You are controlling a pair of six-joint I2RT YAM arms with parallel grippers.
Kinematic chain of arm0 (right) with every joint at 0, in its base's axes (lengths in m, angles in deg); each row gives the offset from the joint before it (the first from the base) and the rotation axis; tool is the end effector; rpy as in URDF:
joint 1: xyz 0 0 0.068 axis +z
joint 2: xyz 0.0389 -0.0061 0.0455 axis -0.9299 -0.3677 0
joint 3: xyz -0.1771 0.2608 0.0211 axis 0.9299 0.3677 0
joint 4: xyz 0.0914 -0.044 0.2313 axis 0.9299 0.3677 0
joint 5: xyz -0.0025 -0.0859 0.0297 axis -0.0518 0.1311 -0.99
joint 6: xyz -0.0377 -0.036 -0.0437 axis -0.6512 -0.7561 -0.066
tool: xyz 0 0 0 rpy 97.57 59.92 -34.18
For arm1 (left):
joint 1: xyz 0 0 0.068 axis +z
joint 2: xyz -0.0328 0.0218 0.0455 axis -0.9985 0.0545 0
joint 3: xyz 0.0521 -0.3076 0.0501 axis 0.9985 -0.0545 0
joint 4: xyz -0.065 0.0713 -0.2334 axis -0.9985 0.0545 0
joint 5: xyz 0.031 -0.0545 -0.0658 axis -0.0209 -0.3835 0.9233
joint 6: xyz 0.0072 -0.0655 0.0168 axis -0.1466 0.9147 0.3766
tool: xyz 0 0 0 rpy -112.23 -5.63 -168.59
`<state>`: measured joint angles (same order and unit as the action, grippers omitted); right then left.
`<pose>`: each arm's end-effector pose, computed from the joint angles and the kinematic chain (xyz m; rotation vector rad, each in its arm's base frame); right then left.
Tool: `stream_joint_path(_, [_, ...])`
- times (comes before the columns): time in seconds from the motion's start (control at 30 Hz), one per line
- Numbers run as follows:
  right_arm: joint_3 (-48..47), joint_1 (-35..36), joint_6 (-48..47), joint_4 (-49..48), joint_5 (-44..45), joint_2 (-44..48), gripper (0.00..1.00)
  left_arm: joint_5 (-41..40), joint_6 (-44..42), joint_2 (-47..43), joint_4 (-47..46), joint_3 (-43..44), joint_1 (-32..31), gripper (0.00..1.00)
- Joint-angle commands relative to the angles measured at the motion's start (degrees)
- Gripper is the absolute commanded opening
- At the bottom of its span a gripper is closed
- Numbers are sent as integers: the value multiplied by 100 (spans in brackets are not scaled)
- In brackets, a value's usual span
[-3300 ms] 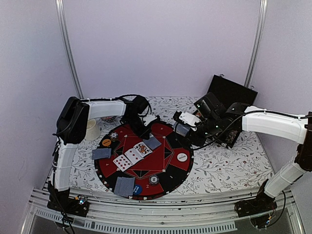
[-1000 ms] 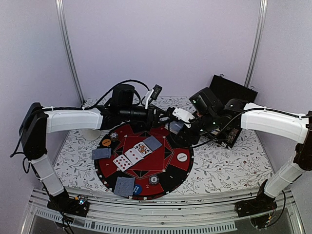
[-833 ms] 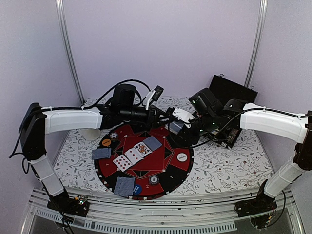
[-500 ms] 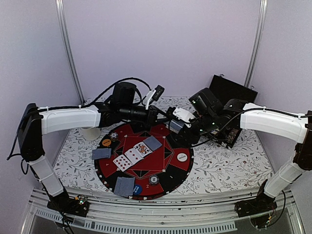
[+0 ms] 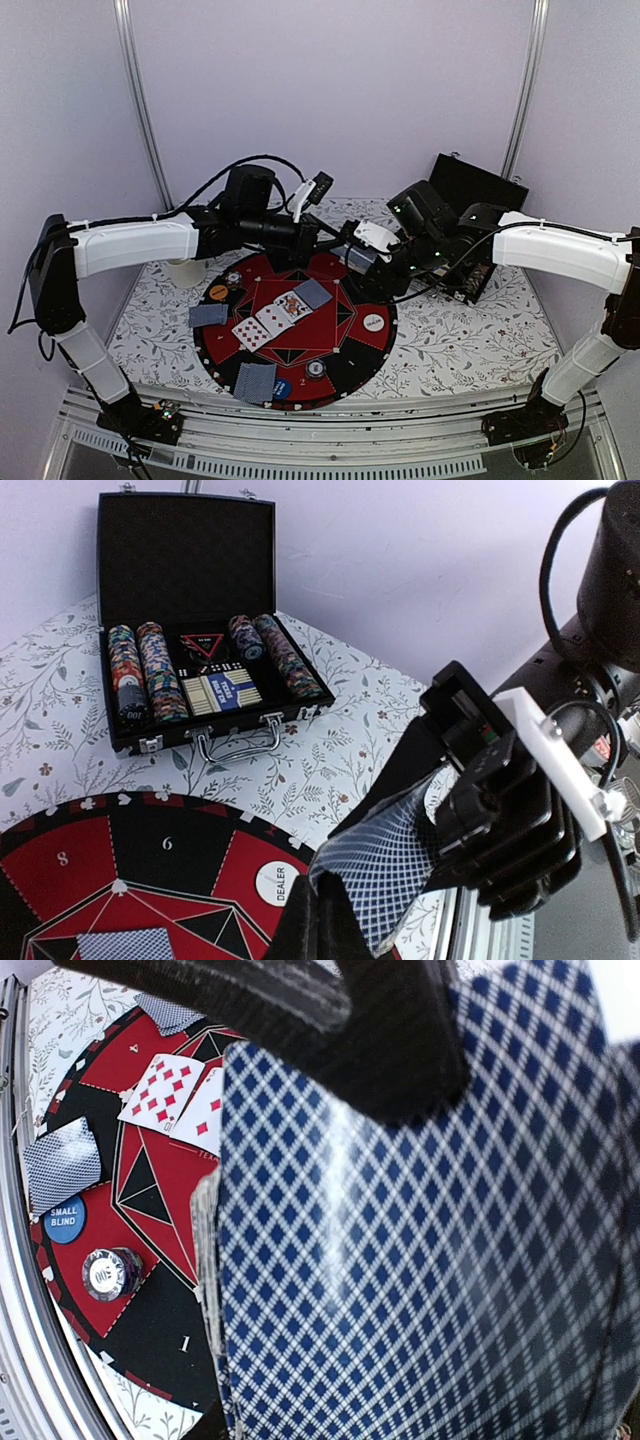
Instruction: Distribute texas hold em gaming equipment
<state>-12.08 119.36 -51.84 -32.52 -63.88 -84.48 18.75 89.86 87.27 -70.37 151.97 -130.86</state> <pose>0.2132 0.2655 0.3251 -1.3333 2.0363 0.3263 0.2743 -0.3028 0.3352 0.9419 1.8572 -1.1193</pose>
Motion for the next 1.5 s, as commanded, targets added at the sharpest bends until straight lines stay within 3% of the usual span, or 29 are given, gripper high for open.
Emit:
stream_joint_path(0.0, [23, -96, -14, -78, 115, 34, 39, -215, -188, -180, 371, 68, 106, 0])
stream_joint_path(0.53, [285, -647, 321, -47, 523, 39, 39, -265, -119, -313, 621, -5, 966, 0])
stream_joint_path(0.73, [331, -707, 382, -13, 506, 67, 39, -815, -652, 798, 1596, 914, 1153, 0])
stream_joint_path(1.0, [406, -706, 409, 63, 478, 129, 39, -595, -866, 2301, 2126, 2099, 1151, 0])
stream_joint_path(1.13, [472, -706, 409, 69, 472, 172, 39, -12, -617, 1883, 1632, 1604, 1156, 0])
stream_joint_path(1.47, [498, -708, 253, -71, 30, 291, 39, 1346, 691, -104, -18, 5, 1191, 0])
